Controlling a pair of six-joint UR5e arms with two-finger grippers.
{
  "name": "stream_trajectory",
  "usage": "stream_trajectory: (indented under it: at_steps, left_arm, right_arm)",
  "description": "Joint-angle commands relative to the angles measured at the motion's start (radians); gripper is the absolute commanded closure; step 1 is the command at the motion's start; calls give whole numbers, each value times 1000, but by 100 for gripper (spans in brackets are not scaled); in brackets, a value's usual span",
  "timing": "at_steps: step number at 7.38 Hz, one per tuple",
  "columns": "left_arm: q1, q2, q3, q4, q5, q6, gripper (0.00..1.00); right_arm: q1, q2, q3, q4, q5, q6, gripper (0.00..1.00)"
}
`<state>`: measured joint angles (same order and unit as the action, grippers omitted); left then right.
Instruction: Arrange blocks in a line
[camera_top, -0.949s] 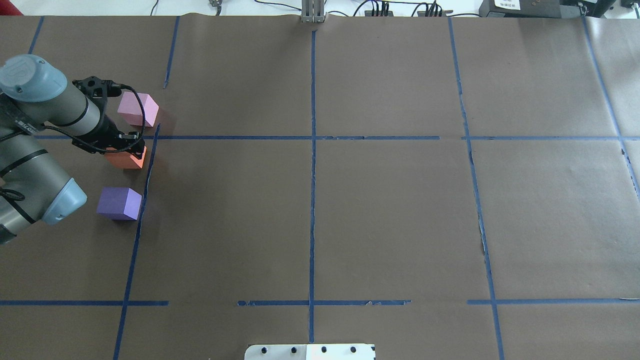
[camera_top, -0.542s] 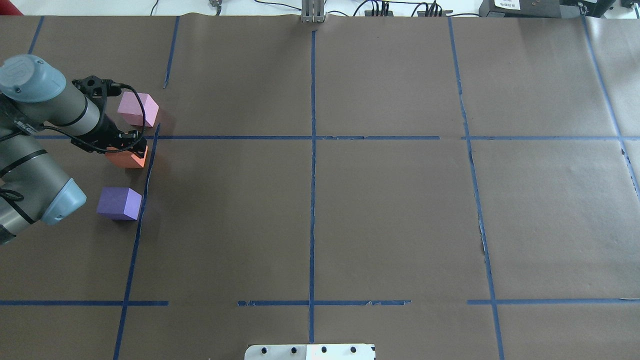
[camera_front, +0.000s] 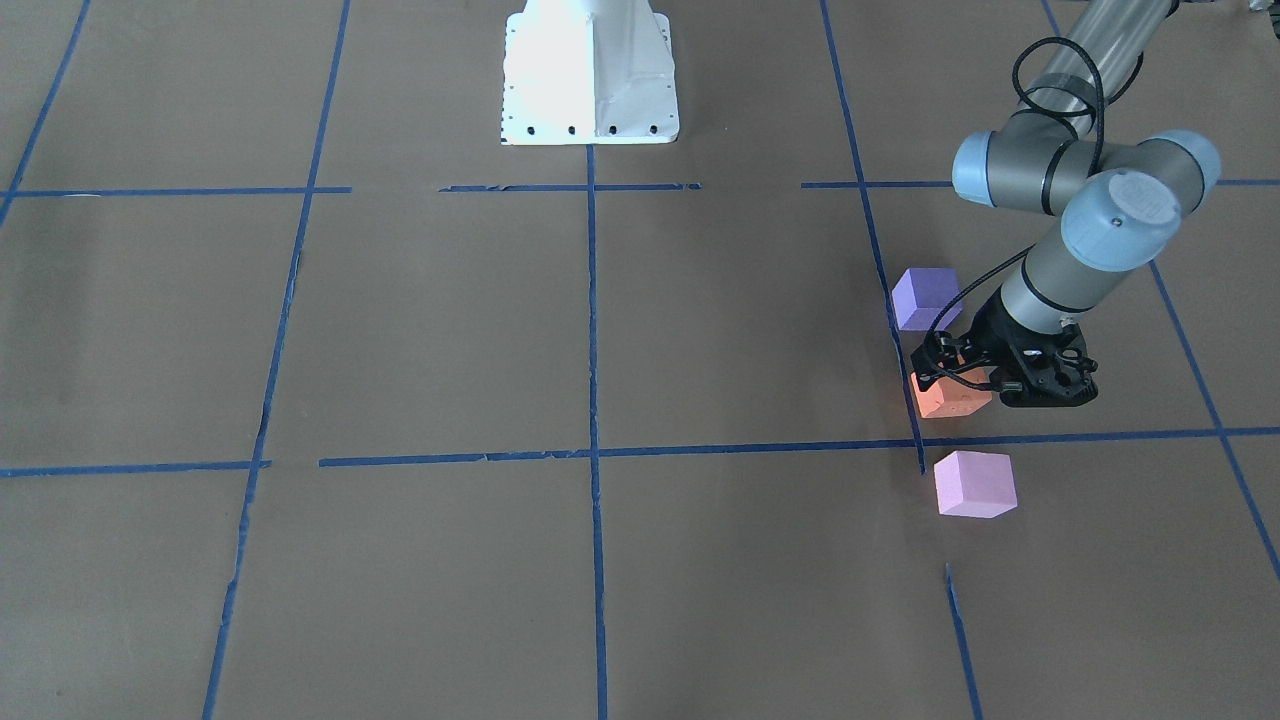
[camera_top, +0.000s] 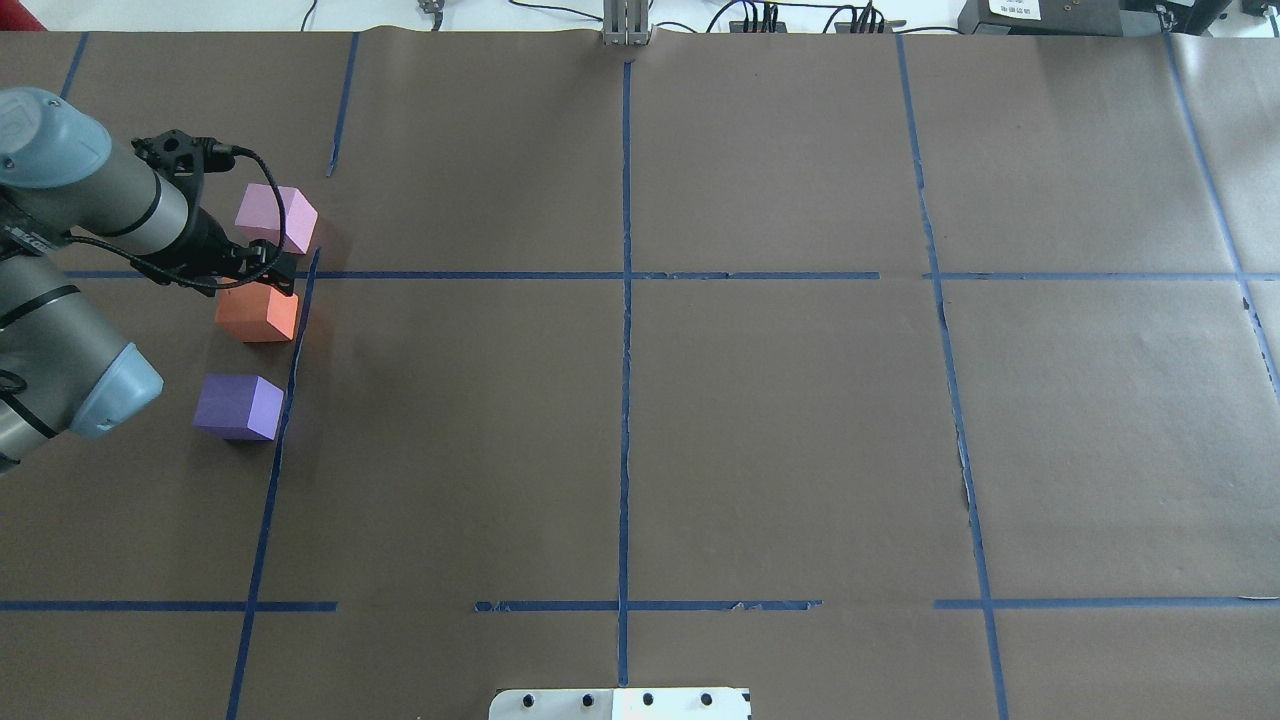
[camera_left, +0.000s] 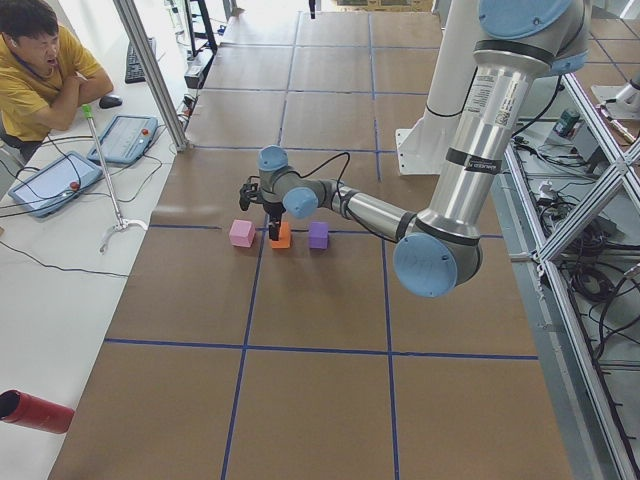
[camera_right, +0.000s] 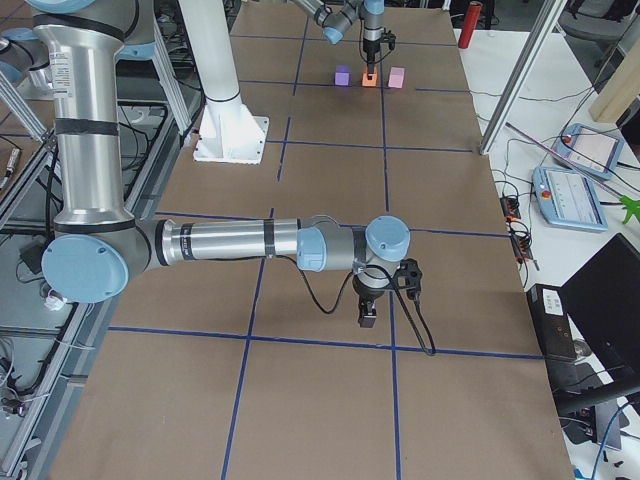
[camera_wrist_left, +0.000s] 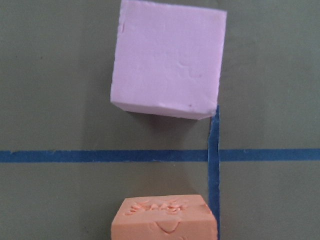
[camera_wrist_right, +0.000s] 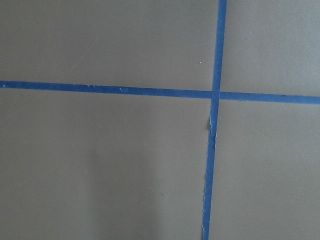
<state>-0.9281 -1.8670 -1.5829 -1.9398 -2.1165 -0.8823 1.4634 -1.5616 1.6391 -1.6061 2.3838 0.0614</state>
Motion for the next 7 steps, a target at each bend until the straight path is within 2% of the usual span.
stream_trajectory:
  at_steps: [1,3,4,5,7]
  left_arm:
    - [-94,26,-49,5,0,50,1]
    - [-255,118,-61,60,0,405,1]
    - [-353,136,-61,161,1,657,1]
    - [-436,169,-52,226,1,830,0]
    - [-588,285,-49,228,-16,887,0]
  right_arm:
    - [0,0,1,0,0,0,0]
    - [0,0,1,0,0,0,0]
    - [0,0,1,0,0,0,0]
    - [0,0,-1,0,0,0,0]
    - [0,0,-1,0,0,0,0]
